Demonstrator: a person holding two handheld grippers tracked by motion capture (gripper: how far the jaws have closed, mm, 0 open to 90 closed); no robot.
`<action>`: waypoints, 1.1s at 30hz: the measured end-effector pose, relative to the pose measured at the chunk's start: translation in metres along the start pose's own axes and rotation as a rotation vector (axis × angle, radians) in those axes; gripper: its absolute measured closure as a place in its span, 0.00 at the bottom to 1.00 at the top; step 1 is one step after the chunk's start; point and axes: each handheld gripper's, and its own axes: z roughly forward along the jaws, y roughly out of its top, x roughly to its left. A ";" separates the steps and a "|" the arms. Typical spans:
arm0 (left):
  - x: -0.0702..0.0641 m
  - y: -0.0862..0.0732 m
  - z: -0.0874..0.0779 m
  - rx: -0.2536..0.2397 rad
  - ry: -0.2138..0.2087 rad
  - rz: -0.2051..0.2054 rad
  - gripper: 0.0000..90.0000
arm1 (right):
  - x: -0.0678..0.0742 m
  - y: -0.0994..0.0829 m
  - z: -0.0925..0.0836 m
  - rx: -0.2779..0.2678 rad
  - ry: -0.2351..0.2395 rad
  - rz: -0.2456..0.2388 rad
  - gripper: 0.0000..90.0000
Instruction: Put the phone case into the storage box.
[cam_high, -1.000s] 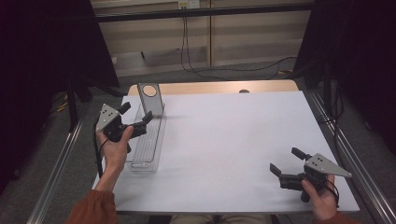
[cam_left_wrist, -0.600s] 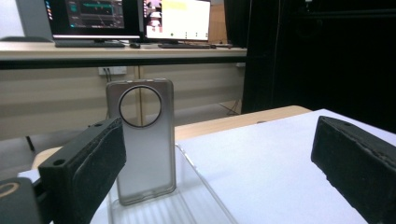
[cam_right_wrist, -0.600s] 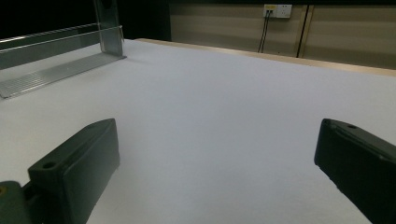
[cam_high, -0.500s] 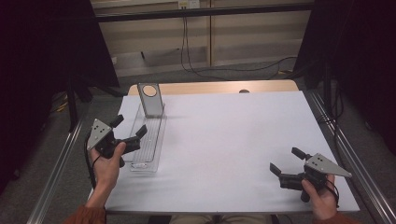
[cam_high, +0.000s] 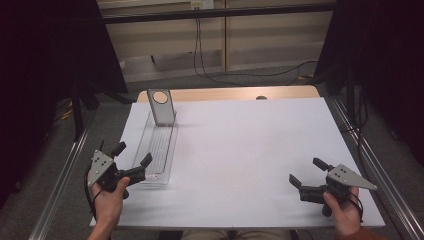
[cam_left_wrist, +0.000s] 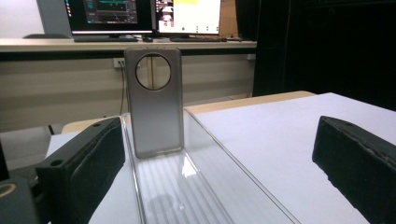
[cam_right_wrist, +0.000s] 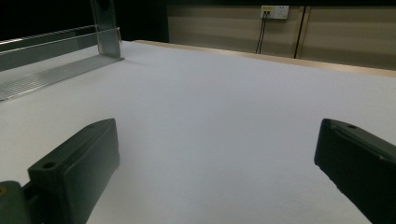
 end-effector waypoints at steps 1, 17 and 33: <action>-0.001 -0.002 -0.002 -0.005 0.001 -0.001 0.03 | 0.000 0.000 0.000 -0.001 -0.001 0.000 0.00; -0.003 -0.030 -0.036 0.042 0.041 -0.028 0.02 | -0.001 0.000 -0.001 0.002 -0.014 0.006 0.00; -0.006 -0.037 -0.053 0.056 0.060 -0.071 0.02 | -0.002 -0.001 0.000 0.001 -0.018 0.013 0.00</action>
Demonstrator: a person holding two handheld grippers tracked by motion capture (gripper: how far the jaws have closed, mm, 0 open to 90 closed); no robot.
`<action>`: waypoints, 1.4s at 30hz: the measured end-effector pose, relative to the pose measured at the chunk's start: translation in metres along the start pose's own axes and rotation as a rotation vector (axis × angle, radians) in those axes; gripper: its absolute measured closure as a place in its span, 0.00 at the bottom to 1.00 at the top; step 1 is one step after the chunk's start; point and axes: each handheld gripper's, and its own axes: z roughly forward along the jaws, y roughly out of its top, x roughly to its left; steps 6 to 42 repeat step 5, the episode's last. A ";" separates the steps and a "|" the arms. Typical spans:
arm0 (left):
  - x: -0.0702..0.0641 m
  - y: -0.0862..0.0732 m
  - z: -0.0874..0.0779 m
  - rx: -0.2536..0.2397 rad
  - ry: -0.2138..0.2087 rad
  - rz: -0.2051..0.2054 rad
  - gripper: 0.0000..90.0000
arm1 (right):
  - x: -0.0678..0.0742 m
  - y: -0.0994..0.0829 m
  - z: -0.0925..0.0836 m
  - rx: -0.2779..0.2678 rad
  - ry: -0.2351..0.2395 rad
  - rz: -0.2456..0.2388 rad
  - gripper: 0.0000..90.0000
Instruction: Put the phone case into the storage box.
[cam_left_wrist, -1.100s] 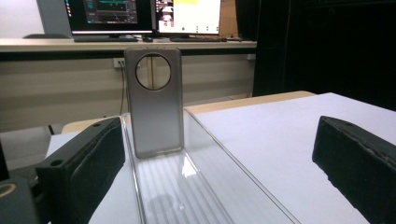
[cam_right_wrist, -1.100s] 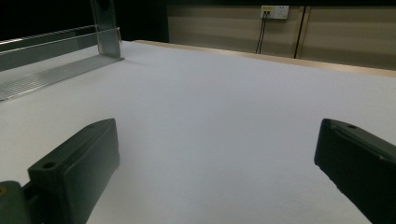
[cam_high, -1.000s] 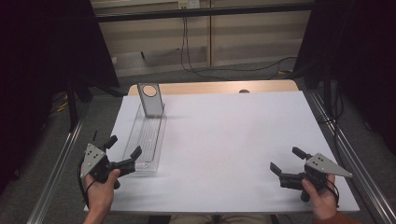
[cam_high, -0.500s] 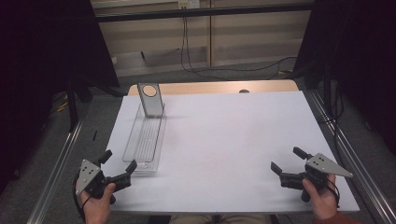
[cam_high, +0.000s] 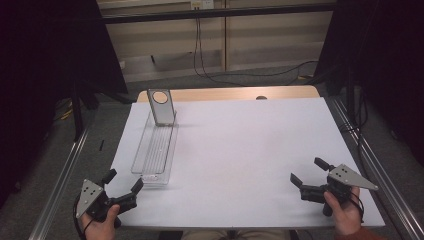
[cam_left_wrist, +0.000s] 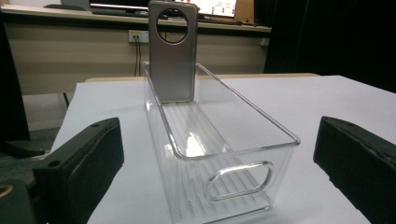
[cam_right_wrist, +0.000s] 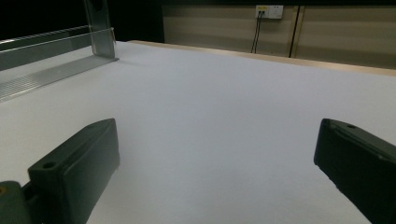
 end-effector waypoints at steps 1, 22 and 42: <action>0.000 0.000 0.000 0.003 0.002 0.000 0.02 | 0.000 0.000 0.001 0.000 -0.002 -0.002 0.00; 0.001 0.000 -0.001 0.011 0.016 0.001 0.02 | -0.001 0.000 0.001 0.002 0.003 0.001 0.00; 0.001 0.000 -0.001 0.011 0.016 0.001 0.02 | -0.001 0.000 0.001 0.002 0.003 0.001 0.00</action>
